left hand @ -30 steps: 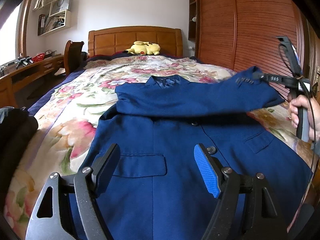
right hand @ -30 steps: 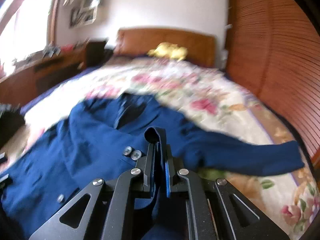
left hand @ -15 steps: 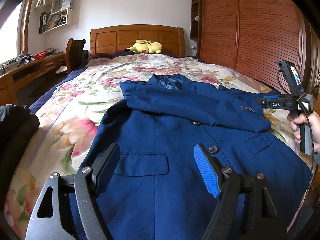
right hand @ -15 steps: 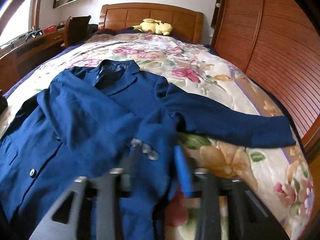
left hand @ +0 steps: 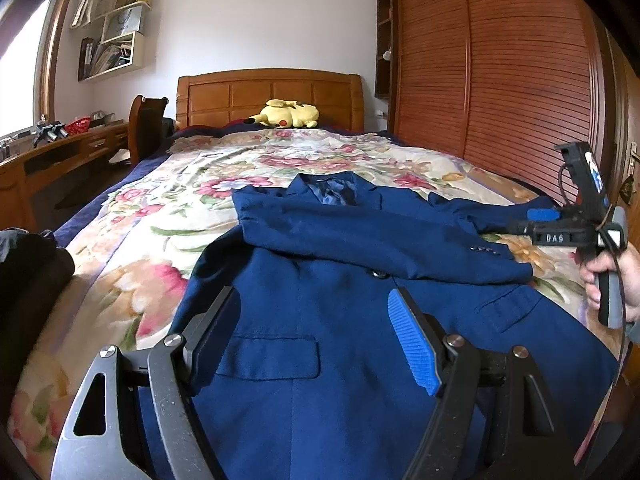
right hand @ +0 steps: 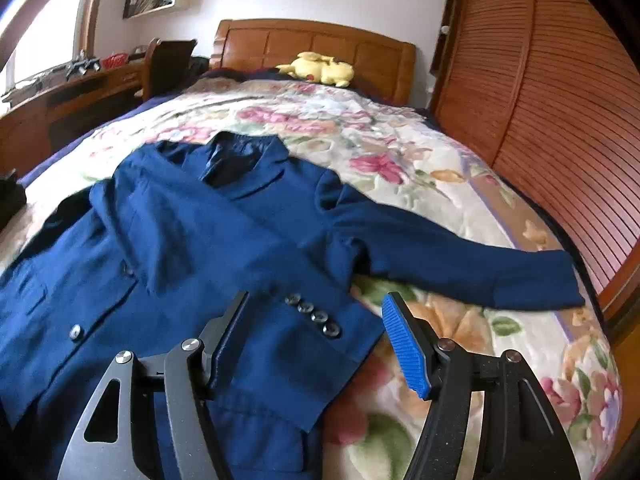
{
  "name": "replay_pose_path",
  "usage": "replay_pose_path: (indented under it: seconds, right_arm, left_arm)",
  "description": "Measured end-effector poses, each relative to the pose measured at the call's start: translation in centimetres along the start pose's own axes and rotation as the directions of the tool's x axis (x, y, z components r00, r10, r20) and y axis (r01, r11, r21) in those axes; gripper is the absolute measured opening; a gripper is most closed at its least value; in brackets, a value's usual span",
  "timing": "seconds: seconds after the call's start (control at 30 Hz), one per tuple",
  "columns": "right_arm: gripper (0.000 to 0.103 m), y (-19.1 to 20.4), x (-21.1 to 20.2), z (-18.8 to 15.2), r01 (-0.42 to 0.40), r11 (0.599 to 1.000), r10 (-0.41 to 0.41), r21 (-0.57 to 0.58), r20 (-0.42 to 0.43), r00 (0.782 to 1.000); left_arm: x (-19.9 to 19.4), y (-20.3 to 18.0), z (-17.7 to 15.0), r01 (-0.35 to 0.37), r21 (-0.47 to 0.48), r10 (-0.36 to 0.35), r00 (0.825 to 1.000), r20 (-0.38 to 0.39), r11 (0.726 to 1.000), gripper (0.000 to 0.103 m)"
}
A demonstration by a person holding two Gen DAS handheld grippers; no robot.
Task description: Fold large clothes
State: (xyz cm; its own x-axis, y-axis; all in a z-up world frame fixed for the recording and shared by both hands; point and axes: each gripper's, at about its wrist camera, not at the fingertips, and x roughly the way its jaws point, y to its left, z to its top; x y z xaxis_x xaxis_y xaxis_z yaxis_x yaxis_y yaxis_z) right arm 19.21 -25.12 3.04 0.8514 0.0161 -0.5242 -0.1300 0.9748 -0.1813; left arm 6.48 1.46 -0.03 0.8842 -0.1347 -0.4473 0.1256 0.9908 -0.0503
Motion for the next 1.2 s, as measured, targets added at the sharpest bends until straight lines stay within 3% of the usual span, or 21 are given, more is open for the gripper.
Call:
replay_pose_path:
  seconds: [0.23,0.53,0.63,0.83,1.2]
  right_arm:
    - [0.068,-0.4,1.2,-0.5,-0.037,0.999,0.037,-0.009,-0.038,0.999]
    - [0.068,-3.1,3.0,0.2,0.002,1.0,-0.002,0.006,-0.046,0.999]
    - [0.068,-4.9,3.9,0.6,0.026,0.999,-0.025,0.019,-0.044,0.999]
    - [0.082,-9.5,5.8,1.2,0.094,0.994,-0.092,0.05,-0.048,0.995]
    - [0.083,-18.8,10.7,1.9,0.276,0.951,-0.26,0.138,-0.126,0.957]
  left_arm:
    - [1.0,-0.8,0.7,0.021,-0.007,-0.021,1.0,0.0,1.0,0.077]
    - [2.4,-2.5,1.1,0.039,0.02,-0.039,0.999,-0.009,0.999,0.077]
    - [2.6,-2.8,1.3,0.049,0.023,-0.048,0.999,-0.011,0.999,0.077]
    - [3.1,-3.3,1.5,0.061,0.022,-0.061,0.998,-0.011,0.998,0.077]
    - [3.9,-3.5,1.3,0.067,0.023,-0.066,0.997,-0.036,0.997,0.077]
